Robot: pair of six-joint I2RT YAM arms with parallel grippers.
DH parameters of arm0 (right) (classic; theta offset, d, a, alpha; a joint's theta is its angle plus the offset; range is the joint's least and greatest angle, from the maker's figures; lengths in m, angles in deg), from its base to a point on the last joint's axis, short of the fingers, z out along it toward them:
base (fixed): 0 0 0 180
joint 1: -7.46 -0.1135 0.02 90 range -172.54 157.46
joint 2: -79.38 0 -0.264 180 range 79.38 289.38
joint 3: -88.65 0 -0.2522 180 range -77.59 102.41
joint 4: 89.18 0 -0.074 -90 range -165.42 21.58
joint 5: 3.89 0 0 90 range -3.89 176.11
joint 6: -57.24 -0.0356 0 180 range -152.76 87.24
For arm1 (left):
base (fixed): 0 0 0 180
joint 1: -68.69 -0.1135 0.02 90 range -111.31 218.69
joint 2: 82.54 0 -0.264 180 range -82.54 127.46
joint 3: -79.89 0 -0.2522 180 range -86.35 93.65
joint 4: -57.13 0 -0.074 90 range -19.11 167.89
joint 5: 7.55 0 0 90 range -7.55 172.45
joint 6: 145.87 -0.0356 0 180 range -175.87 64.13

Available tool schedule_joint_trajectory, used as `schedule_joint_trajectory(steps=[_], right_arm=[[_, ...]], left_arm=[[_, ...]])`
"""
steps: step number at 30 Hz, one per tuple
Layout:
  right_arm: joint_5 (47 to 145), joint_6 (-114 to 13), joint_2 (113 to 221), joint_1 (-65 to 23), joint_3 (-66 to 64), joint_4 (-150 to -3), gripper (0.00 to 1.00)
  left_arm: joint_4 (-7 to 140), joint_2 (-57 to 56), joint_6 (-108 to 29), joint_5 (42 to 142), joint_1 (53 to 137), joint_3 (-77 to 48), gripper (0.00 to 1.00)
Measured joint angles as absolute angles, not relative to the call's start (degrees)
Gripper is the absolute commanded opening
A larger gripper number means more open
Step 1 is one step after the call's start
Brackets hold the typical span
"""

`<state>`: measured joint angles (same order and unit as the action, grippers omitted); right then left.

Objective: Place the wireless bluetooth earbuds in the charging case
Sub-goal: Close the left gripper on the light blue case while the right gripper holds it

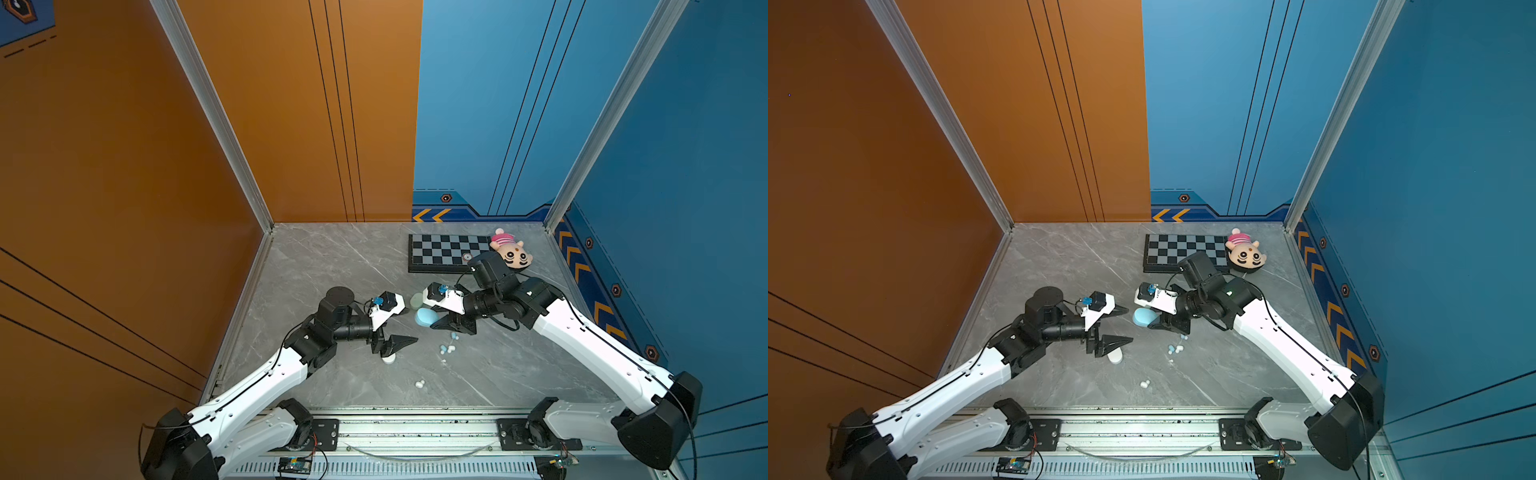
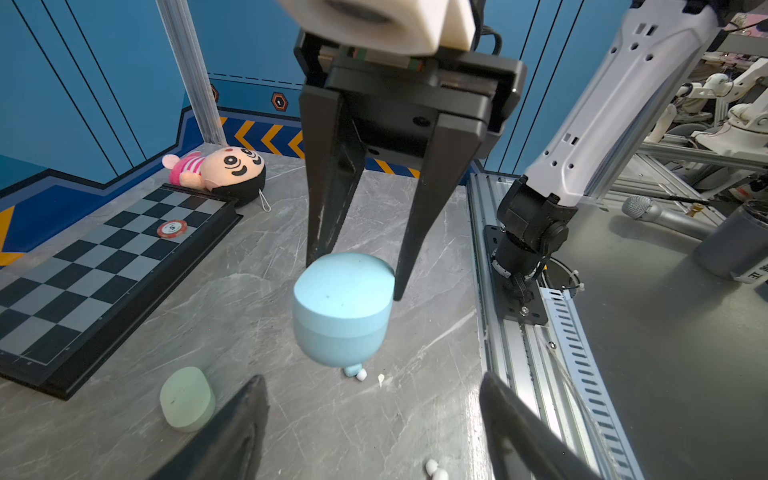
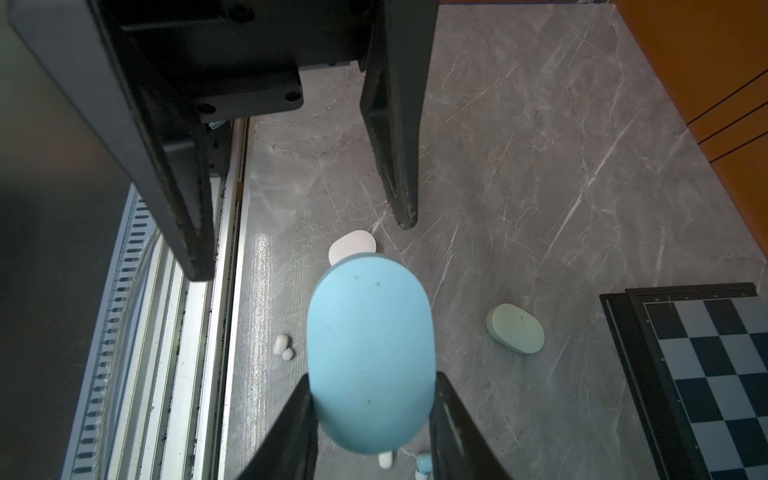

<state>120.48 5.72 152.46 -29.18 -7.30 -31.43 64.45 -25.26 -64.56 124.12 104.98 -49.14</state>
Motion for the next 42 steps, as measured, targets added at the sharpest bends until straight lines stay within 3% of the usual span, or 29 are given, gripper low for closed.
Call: schedule_joint_trajectory(steps=[31, 35, 42], right_arm=[[120.4, 5.7, 152.9, -31.9, -4.4, -29.2, 0.16], [120.4, 5.7, 153.3, -32.0, -4.4, -29.0, 0.16], [119.3, 5.2, 153.6, -33.1, -4.1, -28.6, 0.17]], left_arm=[[59.5, -21.5, -61.6, 125.4, 105.6, -48.0, 0.59], [59.4, -21.1, -61.5, 125.4, 105.9, -47.8, 0.53], [59.8, -21.0, -61.8, 126.3, 105.9, -47.5, 0.33]])
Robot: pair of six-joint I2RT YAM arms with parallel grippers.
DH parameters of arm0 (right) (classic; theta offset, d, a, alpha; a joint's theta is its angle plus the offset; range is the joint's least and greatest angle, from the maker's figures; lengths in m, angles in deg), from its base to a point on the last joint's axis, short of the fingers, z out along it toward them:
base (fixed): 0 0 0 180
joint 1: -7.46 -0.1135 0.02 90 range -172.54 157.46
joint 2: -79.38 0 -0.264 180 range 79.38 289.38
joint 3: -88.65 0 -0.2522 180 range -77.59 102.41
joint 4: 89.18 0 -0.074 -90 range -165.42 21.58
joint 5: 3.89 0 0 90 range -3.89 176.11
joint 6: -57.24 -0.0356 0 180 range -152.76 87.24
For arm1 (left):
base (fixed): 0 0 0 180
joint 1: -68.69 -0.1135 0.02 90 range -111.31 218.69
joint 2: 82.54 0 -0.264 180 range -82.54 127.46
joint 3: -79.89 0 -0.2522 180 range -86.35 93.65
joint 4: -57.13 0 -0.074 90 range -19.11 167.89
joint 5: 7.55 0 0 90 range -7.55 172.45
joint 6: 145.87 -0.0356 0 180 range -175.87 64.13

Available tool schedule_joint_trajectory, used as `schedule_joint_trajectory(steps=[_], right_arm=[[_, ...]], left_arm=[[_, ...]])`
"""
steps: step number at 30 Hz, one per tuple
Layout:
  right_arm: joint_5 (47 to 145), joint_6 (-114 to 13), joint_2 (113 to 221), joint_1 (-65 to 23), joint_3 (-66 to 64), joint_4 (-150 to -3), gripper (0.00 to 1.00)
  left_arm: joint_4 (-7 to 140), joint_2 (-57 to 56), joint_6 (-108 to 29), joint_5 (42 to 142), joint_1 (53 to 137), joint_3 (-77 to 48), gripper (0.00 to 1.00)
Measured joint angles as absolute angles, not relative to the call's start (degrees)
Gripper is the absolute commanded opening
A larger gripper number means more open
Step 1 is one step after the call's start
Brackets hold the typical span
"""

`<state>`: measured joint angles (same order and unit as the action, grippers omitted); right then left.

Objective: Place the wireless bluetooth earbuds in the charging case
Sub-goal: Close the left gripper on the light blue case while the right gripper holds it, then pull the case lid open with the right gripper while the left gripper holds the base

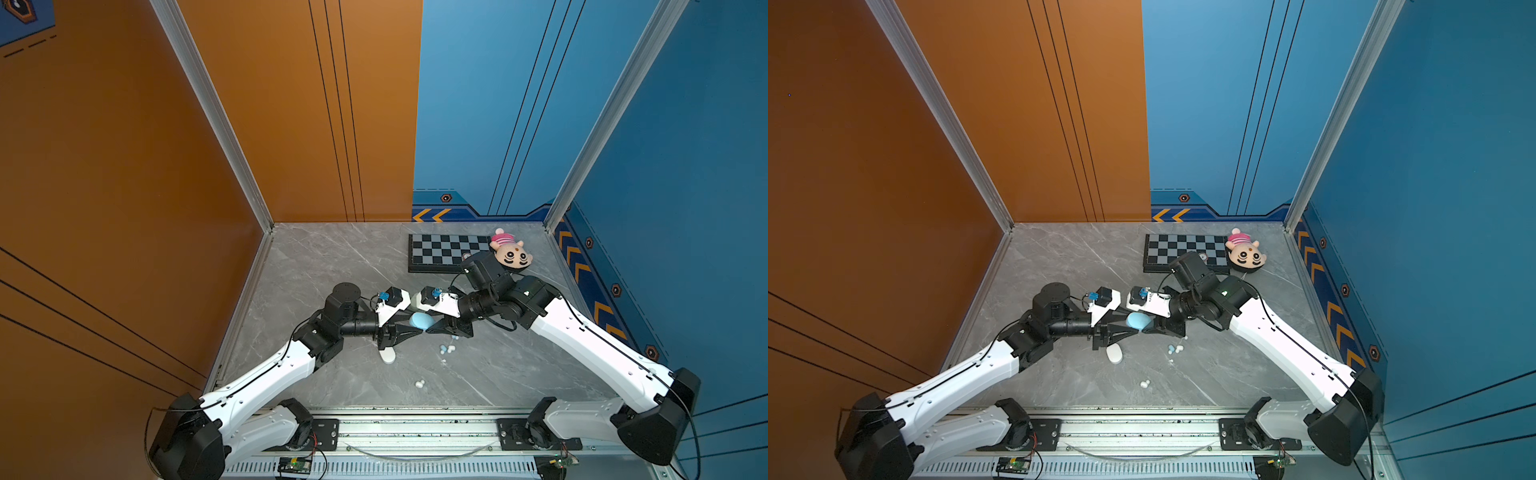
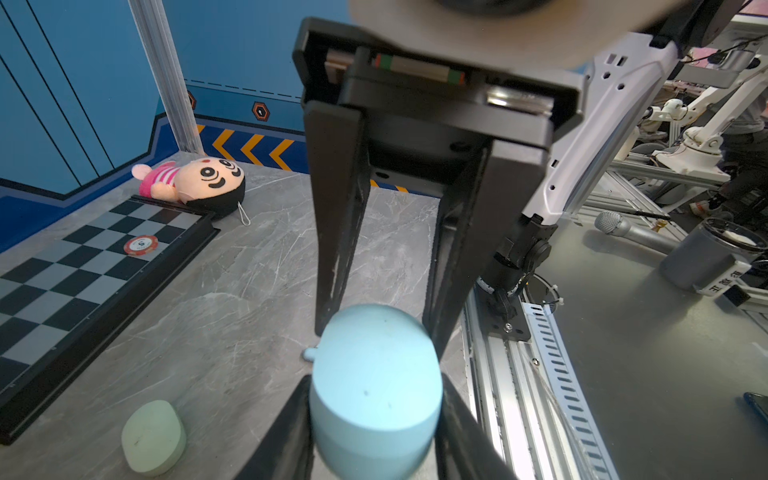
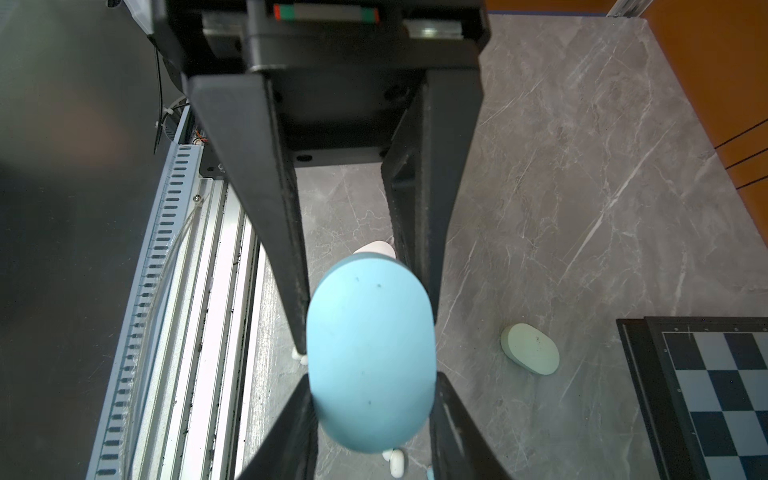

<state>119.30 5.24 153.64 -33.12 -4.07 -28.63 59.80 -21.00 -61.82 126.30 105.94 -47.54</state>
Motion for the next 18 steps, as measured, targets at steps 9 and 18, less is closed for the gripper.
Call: schedule_joint_trajectory(steps=[9, 18], right_arm=[[119.0, 4.3, 153.7, -33.2, -3.8, -28.3, 0.21], [119.1, 2.7, 153.7, -33.1, -3.8, -28.4, 0.40]], left_arm=[[59.7, -21.0, -62.0, 126.4, 106.0, -47.5, 0.14], [59.7, -21.0, -61.9, 126.4, 106.0, -47.5, 0.00]])
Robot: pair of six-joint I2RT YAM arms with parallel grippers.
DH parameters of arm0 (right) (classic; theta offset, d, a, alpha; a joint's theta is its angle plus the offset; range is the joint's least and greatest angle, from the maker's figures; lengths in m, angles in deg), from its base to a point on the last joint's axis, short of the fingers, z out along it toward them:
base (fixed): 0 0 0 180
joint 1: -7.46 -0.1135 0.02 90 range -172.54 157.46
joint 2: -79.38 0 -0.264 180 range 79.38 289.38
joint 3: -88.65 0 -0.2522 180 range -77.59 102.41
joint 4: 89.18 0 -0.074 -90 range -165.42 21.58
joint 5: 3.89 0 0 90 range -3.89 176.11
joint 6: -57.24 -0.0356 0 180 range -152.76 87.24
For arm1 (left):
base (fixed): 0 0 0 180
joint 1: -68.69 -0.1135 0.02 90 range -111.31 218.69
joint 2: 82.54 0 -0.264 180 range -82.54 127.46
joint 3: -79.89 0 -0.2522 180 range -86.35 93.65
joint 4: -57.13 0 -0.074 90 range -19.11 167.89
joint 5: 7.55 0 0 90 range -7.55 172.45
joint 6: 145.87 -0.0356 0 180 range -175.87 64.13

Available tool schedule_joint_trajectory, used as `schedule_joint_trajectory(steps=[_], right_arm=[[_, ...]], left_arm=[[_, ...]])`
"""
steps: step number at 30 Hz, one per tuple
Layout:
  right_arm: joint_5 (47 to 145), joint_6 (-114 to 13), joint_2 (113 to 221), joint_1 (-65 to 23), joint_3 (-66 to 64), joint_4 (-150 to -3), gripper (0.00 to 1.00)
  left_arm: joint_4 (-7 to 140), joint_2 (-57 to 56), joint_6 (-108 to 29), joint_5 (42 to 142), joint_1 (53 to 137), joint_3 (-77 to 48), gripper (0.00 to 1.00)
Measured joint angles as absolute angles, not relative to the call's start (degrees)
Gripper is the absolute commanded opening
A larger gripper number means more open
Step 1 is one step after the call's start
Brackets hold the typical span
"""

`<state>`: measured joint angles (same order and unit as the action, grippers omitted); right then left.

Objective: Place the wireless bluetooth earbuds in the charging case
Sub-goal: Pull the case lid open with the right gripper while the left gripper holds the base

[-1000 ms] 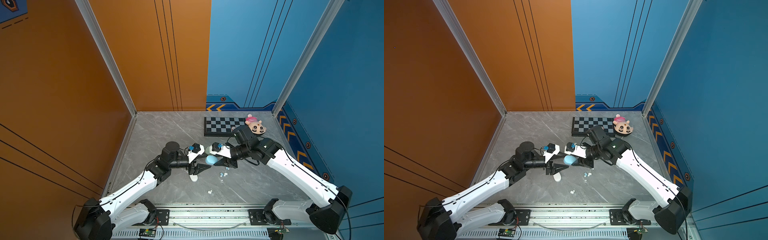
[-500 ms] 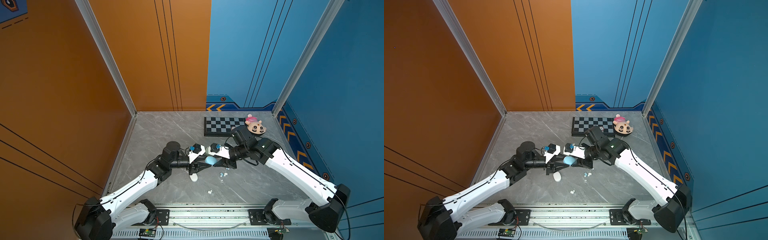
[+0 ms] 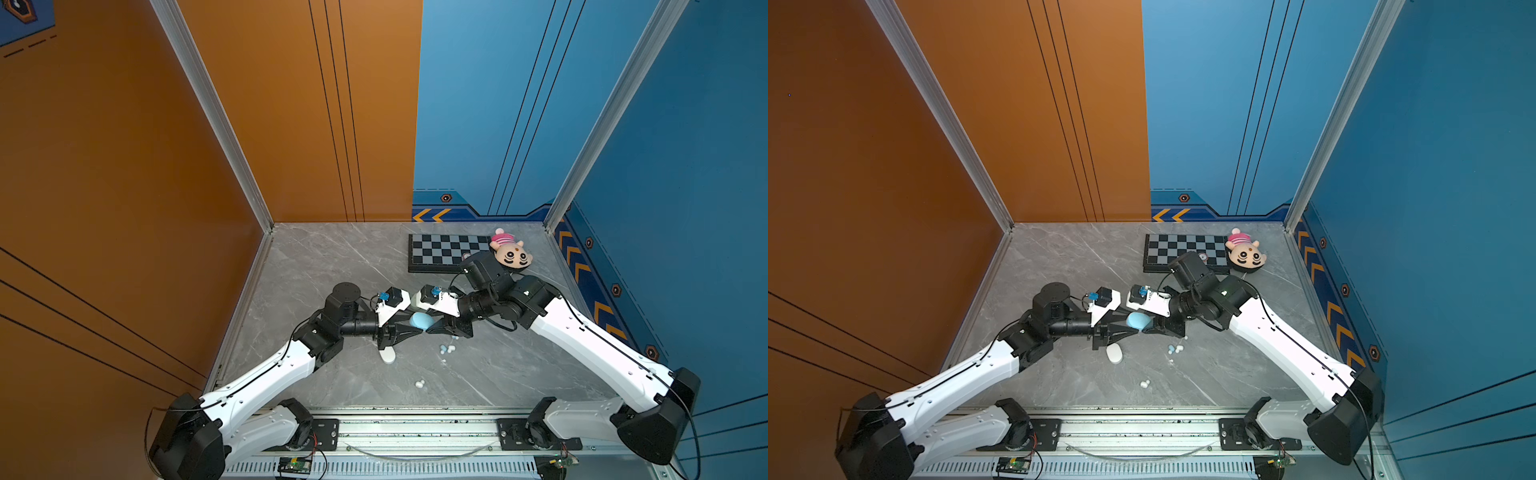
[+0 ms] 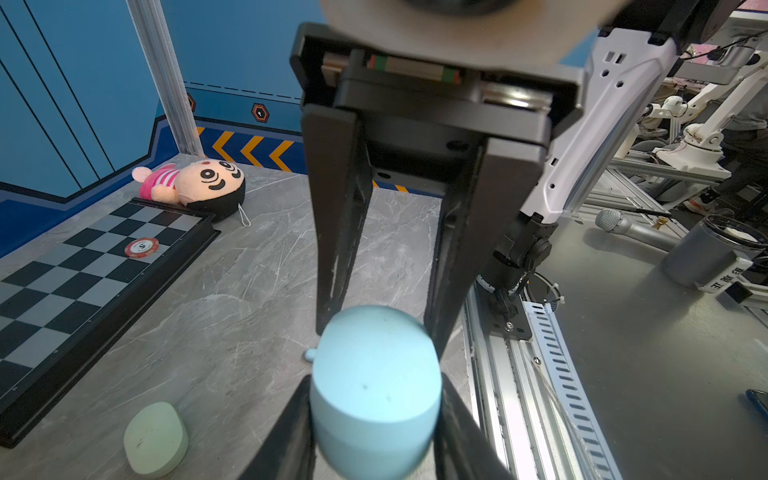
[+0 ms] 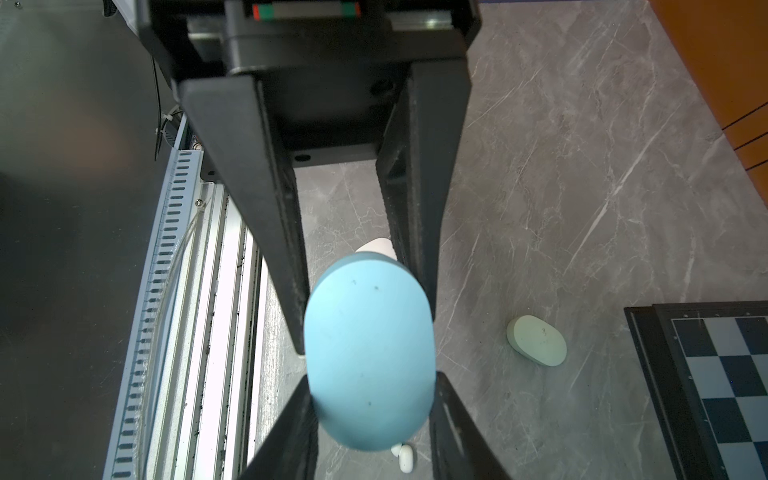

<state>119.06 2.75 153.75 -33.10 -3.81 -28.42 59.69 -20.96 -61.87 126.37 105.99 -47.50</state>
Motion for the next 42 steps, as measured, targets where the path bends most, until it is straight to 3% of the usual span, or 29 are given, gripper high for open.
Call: schedule_joint_trajectory(steps=[11, 42], right_arm=[[119.5, 0.1, 153.7, -32.6, -3.8, -30.5, 0.53], [122.6, -5.8, 153.7, -28.2, -4.1, -35.0, 0.56]], left_arm=[[59.4, -21.0, -61.8, 125.5, 106.0, -47.4, 0.00], [60.8, -21.0, -61.8, 122.0, 105.8, -47.4, 0.00]])
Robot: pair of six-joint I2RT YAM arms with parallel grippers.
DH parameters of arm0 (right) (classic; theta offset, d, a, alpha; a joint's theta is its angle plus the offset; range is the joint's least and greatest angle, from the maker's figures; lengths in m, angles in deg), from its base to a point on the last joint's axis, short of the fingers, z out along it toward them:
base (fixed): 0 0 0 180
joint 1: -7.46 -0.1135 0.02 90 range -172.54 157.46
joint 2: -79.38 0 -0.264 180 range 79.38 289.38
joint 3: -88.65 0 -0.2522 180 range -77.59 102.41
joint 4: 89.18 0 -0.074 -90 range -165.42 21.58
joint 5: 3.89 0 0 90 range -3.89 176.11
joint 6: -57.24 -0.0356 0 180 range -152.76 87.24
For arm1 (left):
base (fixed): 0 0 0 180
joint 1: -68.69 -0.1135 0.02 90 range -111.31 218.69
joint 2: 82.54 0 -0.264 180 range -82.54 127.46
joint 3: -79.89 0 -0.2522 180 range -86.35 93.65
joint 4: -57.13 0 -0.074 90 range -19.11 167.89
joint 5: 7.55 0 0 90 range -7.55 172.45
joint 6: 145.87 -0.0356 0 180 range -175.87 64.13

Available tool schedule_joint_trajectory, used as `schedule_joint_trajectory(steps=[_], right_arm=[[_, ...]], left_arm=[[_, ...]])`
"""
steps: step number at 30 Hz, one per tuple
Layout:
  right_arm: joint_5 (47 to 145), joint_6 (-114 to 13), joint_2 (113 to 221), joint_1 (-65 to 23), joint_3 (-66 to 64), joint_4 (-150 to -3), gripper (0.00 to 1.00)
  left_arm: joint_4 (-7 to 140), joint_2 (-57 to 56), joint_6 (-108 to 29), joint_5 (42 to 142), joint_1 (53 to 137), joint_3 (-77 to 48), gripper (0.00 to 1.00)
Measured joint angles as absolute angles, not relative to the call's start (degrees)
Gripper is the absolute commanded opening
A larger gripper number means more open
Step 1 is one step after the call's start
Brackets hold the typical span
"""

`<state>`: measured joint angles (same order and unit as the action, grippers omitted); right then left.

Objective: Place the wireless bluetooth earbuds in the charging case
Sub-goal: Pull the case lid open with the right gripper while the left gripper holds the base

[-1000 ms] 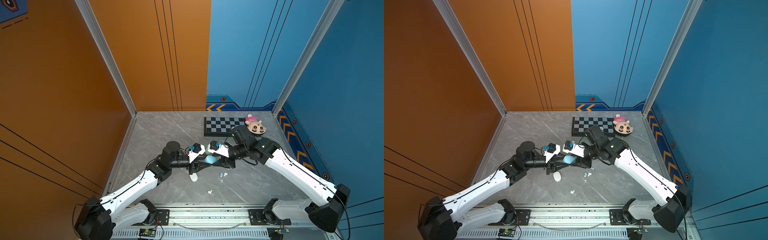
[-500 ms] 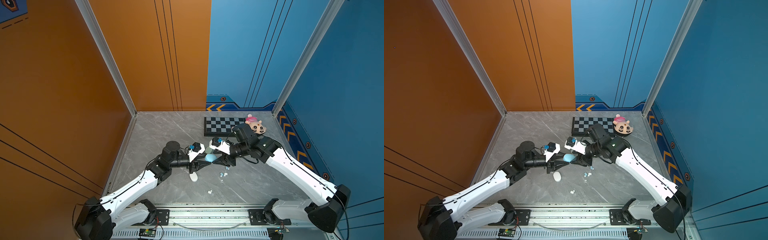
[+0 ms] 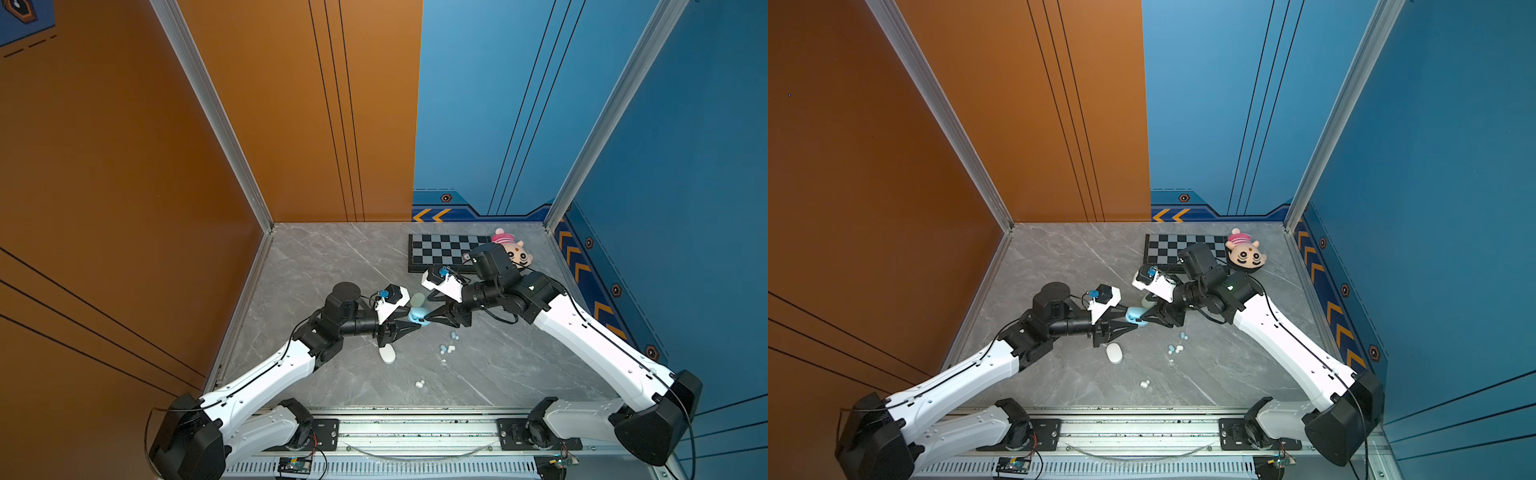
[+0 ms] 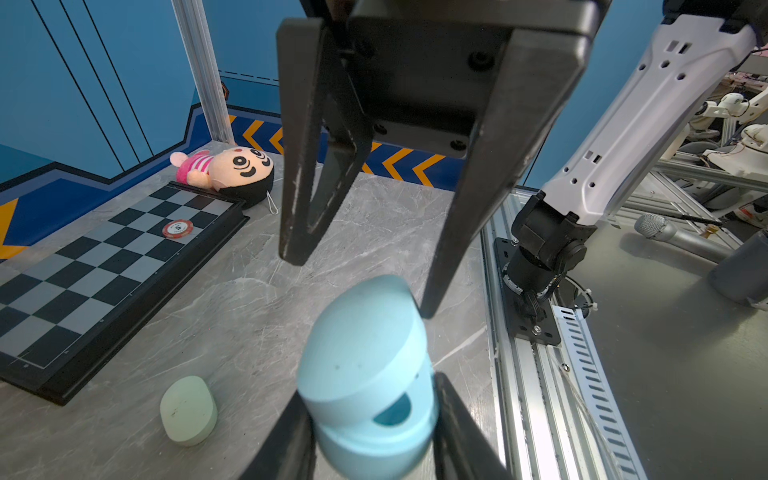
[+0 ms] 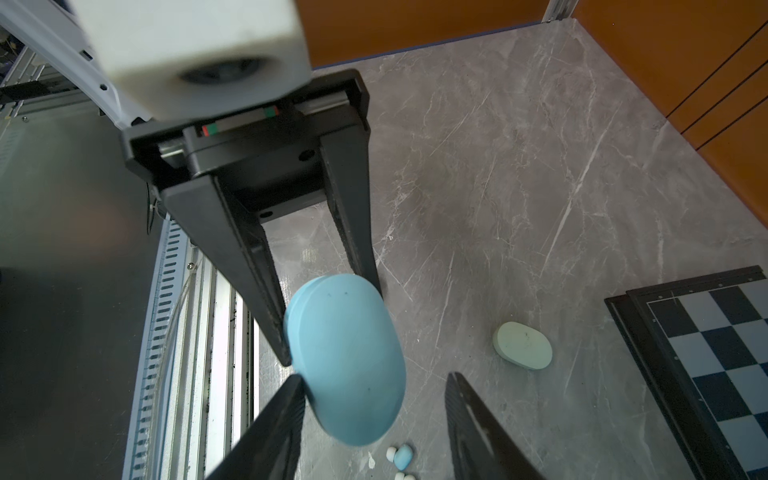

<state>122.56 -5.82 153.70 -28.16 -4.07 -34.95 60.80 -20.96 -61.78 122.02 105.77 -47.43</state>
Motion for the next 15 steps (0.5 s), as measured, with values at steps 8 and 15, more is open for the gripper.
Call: schedule_joint_trajectory(steps=[8, 15], right_arm=[[120.9, -6.3, 151.9, -28.1, -6.7, -40.0, 0.57], [119.8, -6.2, 151.0, -28.0, -8.6, -42.6, 0.51]], left_arm=[[61.5, -20.9, -61.3, 121.8, 105.8, -47.4, 0.00], [62.0, -20.3, -60.7, 121.9, 105.8, -47.3, 0.00]])
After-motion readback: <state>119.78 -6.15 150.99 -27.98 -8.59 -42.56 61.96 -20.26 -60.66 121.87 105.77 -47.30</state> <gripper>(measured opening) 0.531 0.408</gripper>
